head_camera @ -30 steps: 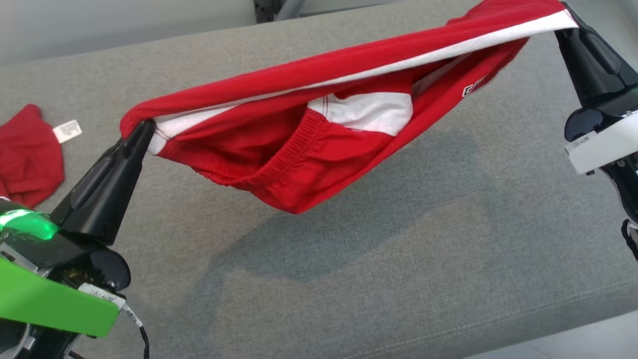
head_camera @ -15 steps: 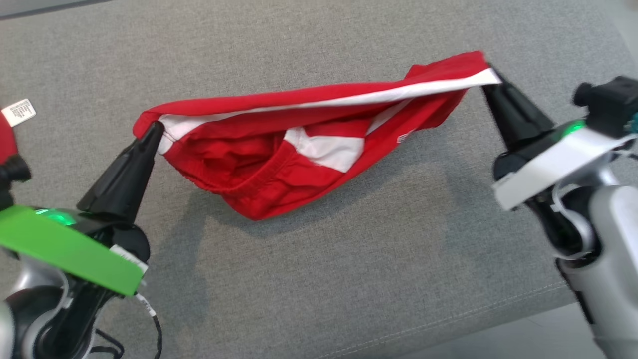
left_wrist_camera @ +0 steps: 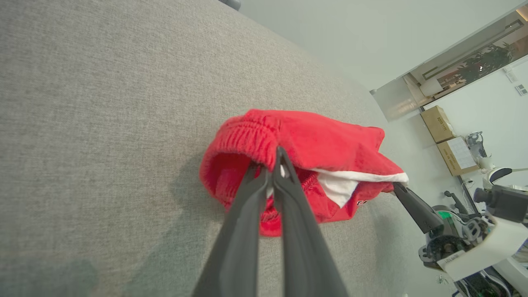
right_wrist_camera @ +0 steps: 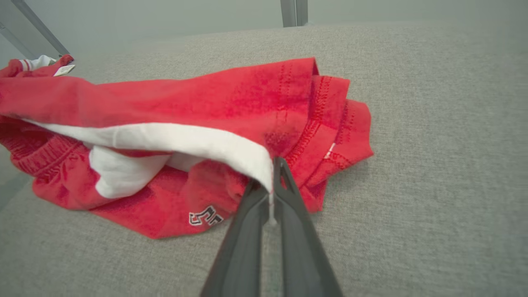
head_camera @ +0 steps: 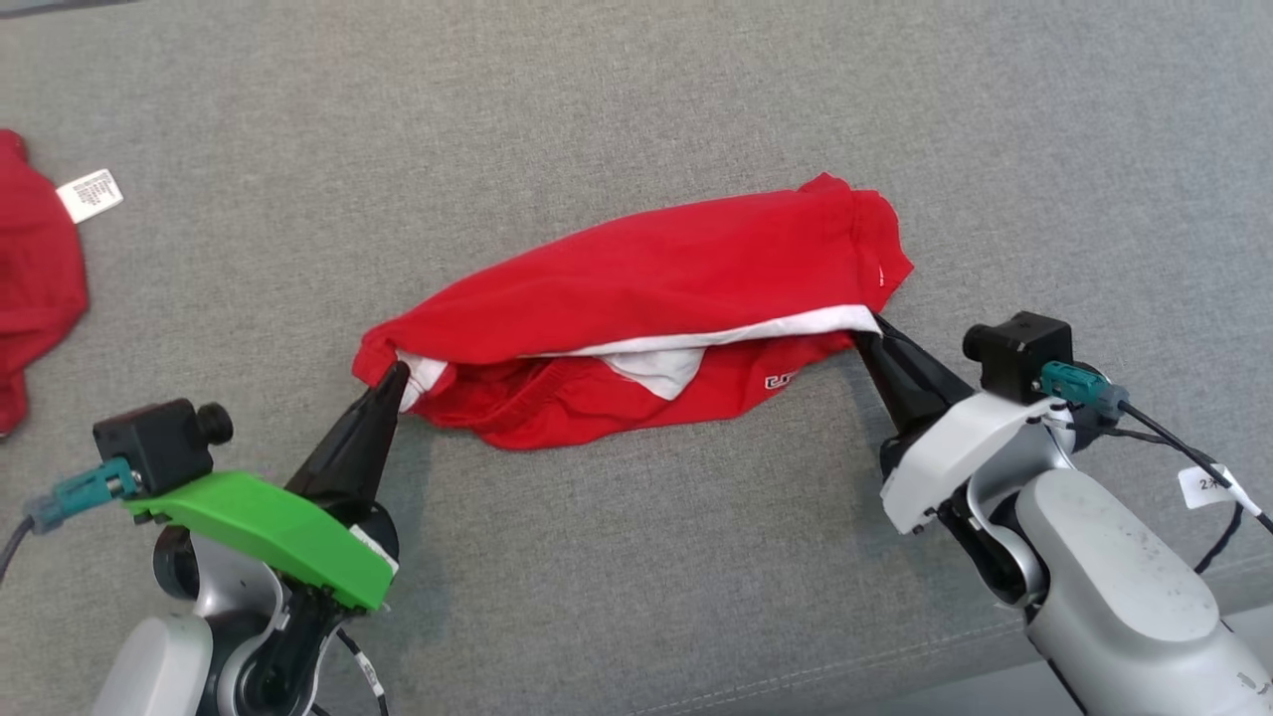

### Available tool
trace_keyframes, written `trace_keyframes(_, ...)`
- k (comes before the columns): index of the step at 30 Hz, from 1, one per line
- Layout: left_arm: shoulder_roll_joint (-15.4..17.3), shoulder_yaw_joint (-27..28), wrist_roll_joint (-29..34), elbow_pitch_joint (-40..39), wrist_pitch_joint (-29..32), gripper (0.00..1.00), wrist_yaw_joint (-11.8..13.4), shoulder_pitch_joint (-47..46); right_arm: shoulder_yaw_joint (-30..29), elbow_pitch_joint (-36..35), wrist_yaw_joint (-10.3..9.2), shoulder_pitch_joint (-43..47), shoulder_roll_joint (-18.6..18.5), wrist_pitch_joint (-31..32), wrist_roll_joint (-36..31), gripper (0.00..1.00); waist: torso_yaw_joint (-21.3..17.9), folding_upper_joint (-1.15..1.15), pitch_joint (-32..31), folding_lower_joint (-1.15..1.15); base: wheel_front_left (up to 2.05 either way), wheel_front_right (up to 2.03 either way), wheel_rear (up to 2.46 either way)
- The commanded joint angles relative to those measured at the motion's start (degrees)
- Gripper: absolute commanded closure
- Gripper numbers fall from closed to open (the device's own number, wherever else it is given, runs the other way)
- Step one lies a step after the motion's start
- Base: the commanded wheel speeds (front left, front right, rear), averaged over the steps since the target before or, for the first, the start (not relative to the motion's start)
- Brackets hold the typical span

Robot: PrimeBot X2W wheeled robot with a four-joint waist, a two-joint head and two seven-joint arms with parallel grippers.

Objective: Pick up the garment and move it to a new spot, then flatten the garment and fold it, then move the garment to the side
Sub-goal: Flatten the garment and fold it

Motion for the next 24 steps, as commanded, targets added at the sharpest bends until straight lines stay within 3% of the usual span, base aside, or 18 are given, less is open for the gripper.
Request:
trace_keyframes(1, -0.2, 0.2, -0.7, 0.8, -0.9, 0.85, -0.9, 1.0, 0.3, 1.1, -0.07, -0.5, -0.9, -1.0, -0.4, 0.0, 0.6, 0.29, -1.2, 0.0, 0.0, 0.0, 0.0)
trace_keyframes(2, -0.5, 0.1, -1.2, 1.1, -1.2, 0.53, -1.3, 1.3, 0.6, 1.5, -0.08, -0.7, -1.2, -1.3, -0.5, 0.0, 0.7, 0.29, -1.7, 0.0, 0.0, 0.0, 0.0)
trace_keyframes(3, -0.6, -0.1, -1.5, 1.3, -1.3, 0.0, -1.8, 1.8, 0.7, 1.8, -0.07, -0.6, -1.6, -1.5, -0.5, 0.0, 0.9, 0.29, -2.2, 0.0, 0.0, 0.0, 0.0)
trace_keyframes(6, -1.0, 0.0, -2.1, 1.2, -2.3, 0.0, -2.8, 3.3, 0.5, 1.8, -0.08, 0.7, -2.8, -2.2, -0.9, 0.0, 1.2, 0.29, -4.2, 0.0, 0.0, 0.0, 0.0)
trace_keyframes(11, -1.4, 1.4, -1.0, -0.5, -5.9, 0.0, -2.0, 7.8, -2.3, -1.4, -0.08, 5.1, -4.9, -2.3, -1.8, 0.0, 1.2, 0.29, -8.0, 0.0, 0.0, 0.0, 0.0)
trace_keyframes(19, -3.3, 2.2, 1.9, -3.4, -12.7, 0.0, -0.6, 15.5, -10.6, -8.5, -0.08, 14.3, -5.9, -1.2, -5.9, 0.0, 0.4, 0.29, -12.9, 0.0, 0.0, 0.0, 0.0)
trace_keyframes(24, -3.8, 1.9, 7.9, -1.7, -18.8, 0.0, 0.8, 19.0, -18.6, -11.8, -0.07, 20.3, -4.9, -2.7, -11.4, 0.0, 0.2, 0.29, -15.4, 0.0, 0.0, 0.0, 0.0)
